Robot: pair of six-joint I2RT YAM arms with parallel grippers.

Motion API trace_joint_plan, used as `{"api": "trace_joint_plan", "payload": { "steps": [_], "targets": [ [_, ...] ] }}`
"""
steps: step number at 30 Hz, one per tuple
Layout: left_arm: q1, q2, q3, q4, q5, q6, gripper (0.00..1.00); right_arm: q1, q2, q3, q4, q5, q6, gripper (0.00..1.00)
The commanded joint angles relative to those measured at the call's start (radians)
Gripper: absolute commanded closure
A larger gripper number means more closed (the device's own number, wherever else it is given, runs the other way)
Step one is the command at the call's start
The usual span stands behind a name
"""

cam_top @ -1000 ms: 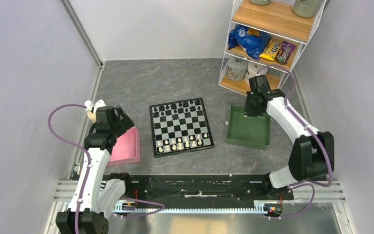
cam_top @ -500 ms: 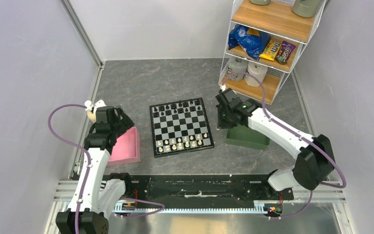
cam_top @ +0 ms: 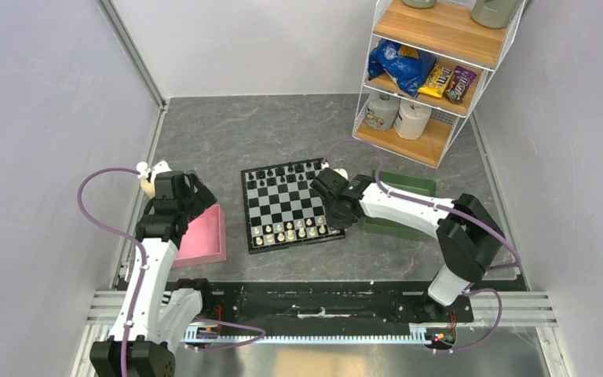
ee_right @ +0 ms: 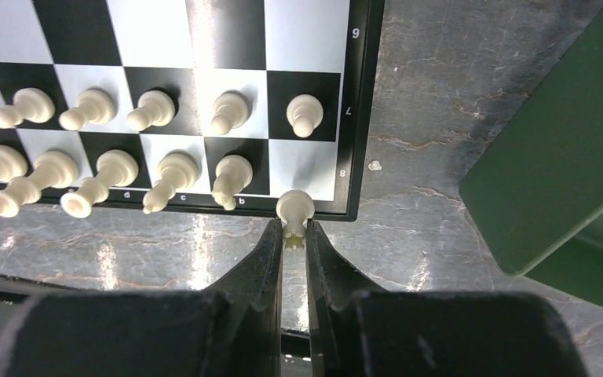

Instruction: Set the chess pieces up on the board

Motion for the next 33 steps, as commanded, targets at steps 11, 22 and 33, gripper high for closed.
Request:
{"api": "trace_joint_plan", "payload": {
  "steps": [11, 22, 33],
  "targets": [
    [0.004, -0.004, 0.02, 0.031, 0.01, 0.019, 0.11, 0.012, 0.044, 0.024, 0.045, 0.071, 0.009, 0.88],
    [0.004, -0.004, 0.02, 0.031, 0.009, 0.019, 0.11, 0.012, 0.059, 0.017, 0.058, 0.048, 0.021, 0.86],
    [0.005, 0.001, 0.02, 0.031, 0.013, 0.02, 0.11, 0.012, 0.05, 0.014, 0.058, 0.049, 0.017, 0.74]
  ]
}}
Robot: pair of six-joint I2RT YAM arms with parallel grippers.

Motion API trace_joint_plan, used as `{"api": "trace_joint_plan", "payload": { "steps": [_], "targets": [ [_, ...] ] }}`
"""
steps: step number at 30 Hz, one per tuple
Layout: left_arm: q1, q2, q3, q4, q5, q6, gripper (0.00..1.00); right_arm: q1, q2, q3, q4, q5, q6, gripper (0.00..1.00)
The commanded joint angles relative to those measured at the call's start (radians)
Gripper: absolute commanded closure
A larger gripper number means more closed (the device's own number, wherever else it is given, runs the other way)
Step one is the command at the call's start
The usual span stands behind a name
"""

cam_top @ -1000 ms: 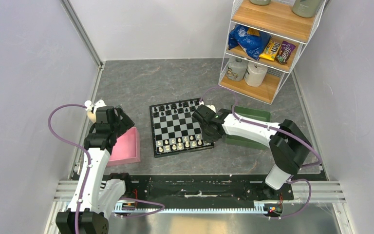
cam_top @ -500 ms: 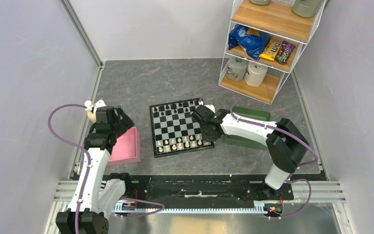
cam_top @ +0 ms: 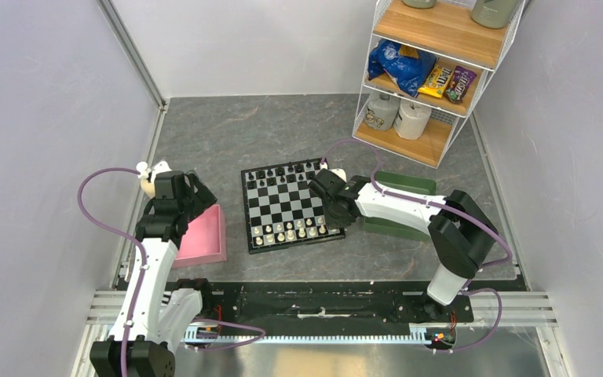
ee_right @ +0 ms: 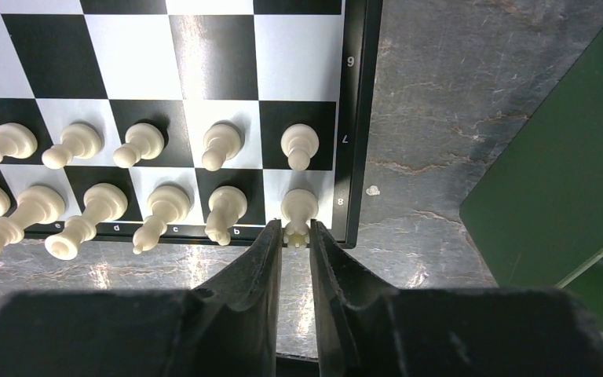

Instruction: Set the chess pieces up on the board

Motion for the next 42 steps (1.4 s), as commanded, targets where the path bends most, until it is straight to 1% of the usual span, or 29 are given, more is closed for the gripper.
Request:
{"api": "trace_joint_plan", "payload": {
  "steps": [1, 4, 7, 11, 18, 20, 23, 27, 29, 33, 35, 38, 42],
  "targets": [
    [0.004, 0.0, 0.02, 0.031, 0.011, 0.02, 0.11, 0.004, -0.006, 0.014, 0.02, 0.008, 0.006, 0.72],
    [0.005, 0.001, 0.02, 0.031, 0.011, 0.02, 0.11, 0.004, -0.012, 0.014, 0.015, 0.009, 0.005, 0.66],
    [0.005, 0.002, 0.02, 0.031, 0.013, 0.02, 0.11, 0.003, -0.023, 0.017, 0.008, 0.01, 0.005, 0.63],
    [0.004, 0.002, 0.02, 0.031, 0.013, 0.02, 0.11, 0.003, -0.046, 0.026, -0.003, 0.017, 0.002, 0.61],
    [0.005, 0.006, 0.02, 0.032, 0.018, 0.021, 0.11, 0.002, -0.122, 0.056, -0.03, 0.068, -0.005, 0.51],
    [0.005, 0.007, 0.02, 0.032, 0.018, 0.021, 0.11, 0.002, -0.147, 0.061, -0.035, 0.105, -0.014, 0.45],
    [0.004, 0.005, 0.02, 0.033, 0.019, 0.021, 0.11, -0.001, -0.18, 0.067, -0.047, 0.188, -0.027, 0.26],
    [0.004, 0.007, 0.02, 0.033, 0.025, 0.023, 0.11, -0.028, -0.222, 0.063, -0.067, 0.294, -0.048, 0.05],
    [0.004, 0.006, 0.021, 0.032, 0.025, 0.025, 0.1, -0.069, -0.246, 0.054, -0.072, 0.308, -0.058, 0.01],
    [0.003, 0.009, 0.022, 0.032, 0.024, 0.025, 0.08, -0.214, -0.309, 0.017, -0.069, 0.266, -0.064, 0.01],
    [0.004, 0.012, 0.021, 0.032, 0.028, 0.025, 0.08, -0.305, -0.349, -0.009, -0.063, 0.236, -0.067, 0.01],
    [0.004, 0.023, 0.022, 0.029, 0.03, 0.024, 0.07, -0.474, -0.408, -0.046, -0.06, 0.181, -0.07, 0.01],
    [0.005, 0.035, 0.029, 0.02, 0.025, 0.023, 0.07, -0.708, -0.483, -0.106, -0.027, 0.046, -0.07, 0.01]
  ]
}}
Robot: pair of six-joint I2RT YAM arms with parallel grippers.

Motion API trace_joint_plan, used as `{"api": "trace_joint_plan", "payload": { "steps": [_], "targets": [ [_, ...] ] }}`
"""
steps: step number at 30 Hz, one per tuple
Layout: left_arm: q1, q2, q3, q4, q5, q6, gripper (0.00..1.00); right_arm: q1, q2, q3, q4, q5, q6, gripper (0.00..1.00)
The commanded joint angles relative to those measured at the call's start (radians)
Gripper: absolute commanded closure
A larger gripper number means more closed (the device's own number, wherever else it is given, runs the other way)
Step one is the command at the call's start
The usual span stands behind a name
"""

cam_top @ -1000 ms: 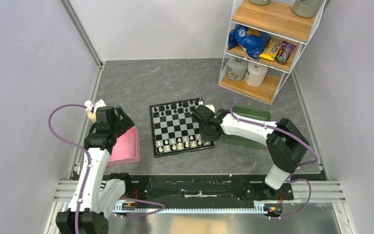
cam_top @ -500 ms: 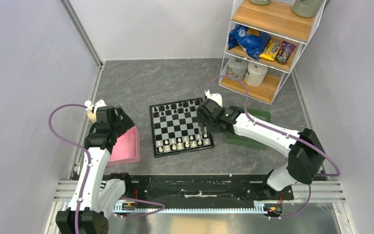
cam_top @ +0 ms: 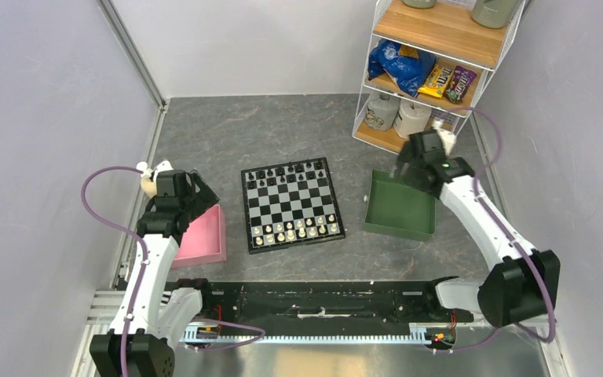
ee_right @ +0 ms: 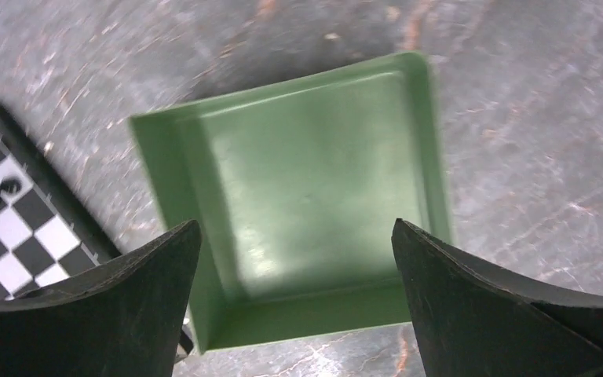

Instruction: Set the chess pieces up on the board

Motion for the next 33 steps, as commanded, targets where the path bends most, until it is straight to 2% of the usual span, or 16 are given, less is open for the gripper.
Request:
{"api": "trace_joint_plan", "payload": {
  "steps": [1, 4, 7, 10, 17, 19, 22, 24, 27, 29, 33],
  "targets": [
    [0.004, 0.011, 0.031, 0.019, 0.004, 0.023, 0.07, -0.201, -0.09, -0.056, 0.027, -0.137, -0.006, 0.01],
    [0.004, 0.022, 0.037, 0.017, 0.0, 0.023, 0.07, -0.298, -0.103, -0.068, 0.032, -0.174, -0.025, 0.01],
    [0.005, 0.029, 0.042, 0.017, -0.006, 0.023, 0.07, -0.336, -0.091, -0.075, 0.04, -0.184, -0.048, 0.01],
    [0.004, 0.022, 0.054, 0.017, -0.029, 0.011, 0.07, -0.335, -0.089, -0.111, 0.11, -0.26, -0.098, 0.01],
    [0.004, -0.005, 0.037, 0.054, -0.131, -0.006, 0.07, -0.333, -0.147, -0.217, 0.284, -0.194, -0.113, 0.01],
    [0.003, -0.03, 0.0, 0.119, -0.155, -0.022, 0.07, -0.326, -0.149, -0.218, 0.298, -0.145, -0.14, 0.01],
    [0.002, -0.071, -0.059, 0.268, -0.154, 0.03, 0.07, -0.315, -0.144, -0.199, 0.285, -0.08, -0.201, 0.01],
    [0.0, -0.087, -0.07, 0.308, -0.188, 0.048, 0.06, -0.285, -0.132, -0.183, 0.277, -0.035, -0.215, 0.01],
    [0.001, -0.046, -0.024, 0.259, -0.256, 0.011, 0.06, -0.269, -0.126, -0.161, 0.281, -0.034, -0.213, 0.01],
    [0.0, -0.009, 0.027, 0.205, -0.238, 0.022, 0.06, -0.258, -0.123, -0.145, 0.283, -0.036, -0.224, 0.01],
    [0.0, -0.014, 0.035, 0.212, -0.247, 0.029, 0.06, -0.256, -0.122, -0.121, 0.266, -0.04, -0.225, 0.01]
  ]
}}
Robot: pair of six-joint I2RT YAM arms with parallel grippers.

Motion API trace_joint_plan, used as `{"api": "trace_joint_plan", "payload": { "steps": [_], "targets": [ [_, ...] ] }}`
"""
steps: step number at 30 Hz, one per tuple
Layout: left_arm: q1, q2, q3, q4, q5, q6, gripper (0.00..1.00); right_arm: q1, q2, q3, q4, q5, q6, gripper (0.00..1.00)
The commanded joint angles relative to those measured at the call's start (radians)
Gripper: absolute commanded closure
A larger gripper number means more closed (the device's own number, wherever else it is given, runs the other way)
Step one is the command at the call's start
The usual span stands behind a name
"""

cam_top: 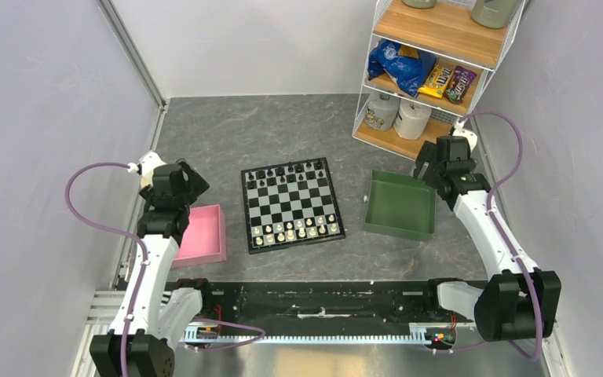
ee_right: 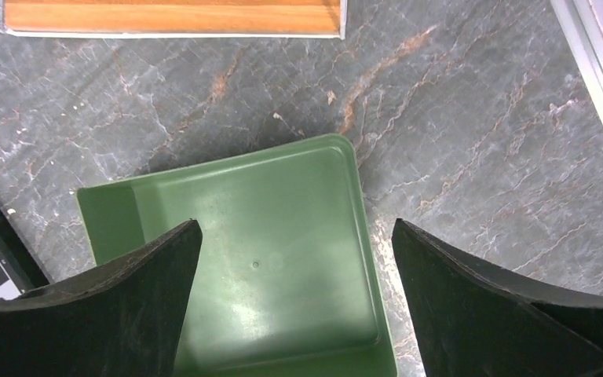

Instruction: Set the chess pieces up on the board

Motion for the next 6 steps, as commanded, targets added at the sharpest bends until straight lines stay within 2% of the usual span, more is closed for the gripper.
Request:
{"api": "trace_joint_plan", "payload": {
  "steps": [1, 6],
  "targets": [
    [0.0, -0.023, 0.037, 0.033, -0.05, 0.02, 0.06, 0.002, -0.002, 0.062, 0.014, 0.029, -0.017, 0.01],
    [0.0, -0.068, 0.027, 0.055, -0.03, 0.057, 0.05, 0.003, -0.016, 0.055, 0.0, 0.018, -0.006, 0.01]
  ]
}}
